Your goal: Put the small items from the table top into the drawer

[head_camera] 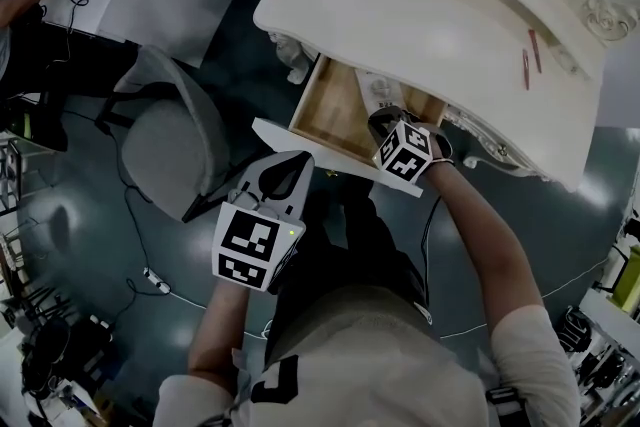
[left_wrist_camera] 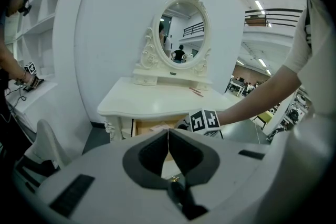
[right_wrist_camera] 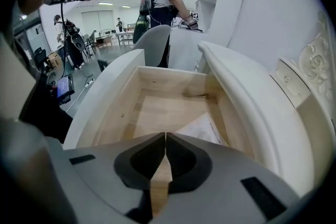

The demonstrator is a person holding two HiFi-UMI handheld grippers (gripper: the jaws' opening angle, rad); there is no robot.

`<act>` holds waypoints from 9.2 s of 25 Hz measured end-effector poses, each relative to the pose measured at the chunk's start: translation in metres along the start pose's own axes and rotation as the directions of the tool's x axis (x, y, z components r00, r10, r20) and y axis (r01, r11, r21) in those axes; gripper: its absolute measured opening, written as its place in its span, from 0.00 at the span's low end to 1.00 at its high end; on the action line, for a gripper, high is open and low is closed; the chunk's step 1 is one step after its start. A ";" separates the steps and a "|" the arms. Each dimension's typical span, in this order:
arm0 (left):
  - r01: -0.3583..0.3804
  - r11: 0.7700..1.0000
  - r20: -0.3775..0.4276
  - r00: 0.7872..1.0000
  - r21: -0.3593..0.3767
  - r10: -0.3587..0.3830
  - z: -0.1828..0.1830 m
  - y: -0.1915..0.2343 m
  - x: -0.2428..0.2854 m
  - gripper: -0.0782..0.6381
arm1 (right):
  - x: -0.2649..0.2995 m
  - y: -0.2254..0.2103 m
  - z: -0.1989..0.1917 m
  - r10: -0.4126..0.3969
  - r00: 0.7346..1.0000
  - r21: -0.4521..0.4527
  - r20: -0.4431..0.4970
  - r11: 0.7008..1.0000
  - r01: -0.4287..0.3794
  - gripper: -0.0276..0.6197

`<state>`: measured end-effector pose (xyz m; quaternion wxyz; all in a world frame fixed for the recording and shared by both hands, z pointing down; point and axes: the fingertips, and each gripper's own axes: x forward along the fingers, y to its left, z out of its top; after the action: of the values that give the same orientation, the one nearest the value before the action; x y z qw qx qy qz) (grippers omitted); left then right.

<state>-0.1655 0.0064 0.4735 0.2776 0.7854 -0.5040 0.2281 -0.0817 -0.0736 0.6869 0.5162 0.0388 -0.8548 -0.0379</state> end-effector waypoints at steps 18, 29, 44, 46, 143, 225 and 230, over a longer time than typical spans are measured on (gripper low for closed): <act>0.019 1.000 0.029 0.999 -0.006 -0.019 0.004 0.016 -0.013 0.19 | -0.005 -0.012 0.009 -0.051 0.999 0.070 -0.018 0.996 0.052 0.29; 0.040 0.998 0.072 0.996 0.041 -0.043 0.012 0.018 -0.038 0.19 | -0.040 -0.015 0.034 -0.157 0.987 0.101 0.022 0.983 0.154 0.29; 0.098 0.988 0.152 0.982 0.121 -0.116 0.022 -0.001 -0.081 0.19 | -0.094 0.003 0.052 -0.280 0.960 0.120 0.021 0.954 0.276 0.29; 0.105 0.986 0.162 0.979 0.128 -0.125 0.022 -0.003 -0.087 0.19 | -0.101 0.008 0.055 -0.294 0.956 0.120 0.021 0.950 0.289 0.29; 0.121 0.977 0.311 0.935 0.178 -0.173 0.148 -0.150 0.013 0.19 | -0.314 -0.116 -0.019 -0.438 0.862 0.305 0.255 0.882 0.358 0.10; -0.080 0.994 0.139 0.986 -0.068 0.089 0.176 -0.099 0.144 0.19 | -0.189 -0.478 -0.105 -0.380 0.925 0.435 -0.012 0.831 0.347 0.09; -0.083 0.994 0.144 0.985 -0.075 0.093 0.172 -0.096 0.139 0.19 | -0.192 -0.477 -0.103 -0.407 0.913 0.418 -0.014 0.827 0.375 0.09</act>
<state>-0.0102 -0.1681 0.4145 0.2561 0.7671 -0.5649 0.1640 0.1121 -0.5296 0.5158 0.4448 0.3195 -0.8359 0.0370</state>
